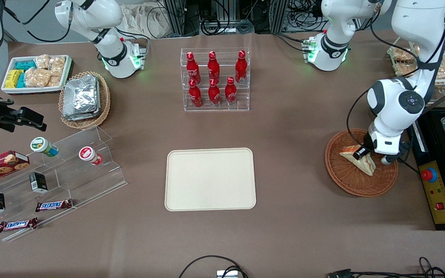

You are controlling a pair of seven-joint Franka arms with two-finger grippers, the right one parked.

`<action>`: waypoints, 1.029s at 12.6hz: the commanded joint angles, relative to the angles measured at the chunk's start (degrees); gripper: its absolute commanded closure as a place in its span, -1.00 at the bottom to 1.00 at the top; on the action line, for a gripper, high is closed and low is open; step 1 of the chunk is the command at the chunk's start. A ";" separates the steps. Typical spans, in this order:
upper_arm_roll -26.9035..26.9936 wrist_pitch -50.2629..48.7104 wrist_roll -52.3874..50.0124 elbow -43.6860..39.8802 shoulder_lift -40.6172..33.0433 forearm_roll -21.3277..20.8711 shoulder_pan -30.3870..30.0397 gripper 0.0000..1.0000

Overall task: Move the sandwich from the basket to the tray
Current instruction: 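Close the left gripper on the sandwich and lift it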

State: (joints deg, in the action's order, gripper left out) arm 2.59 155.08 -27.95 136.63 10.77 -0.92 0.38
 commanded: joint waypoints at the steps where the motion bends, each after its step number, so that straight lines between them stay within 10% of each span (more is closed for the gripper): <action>1: -0.13 -4.07 10.95 0.66 -4.88 -0.13 -0.12 0.77; 13: -7.50 -25.94 25.23 -17.78 -7.70 0.57 0.67 0.71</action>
State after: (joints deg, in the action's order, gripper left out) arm -3.22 134.44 -3.39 123.93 2.96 -0.87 1.01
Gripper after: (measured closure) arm 0.833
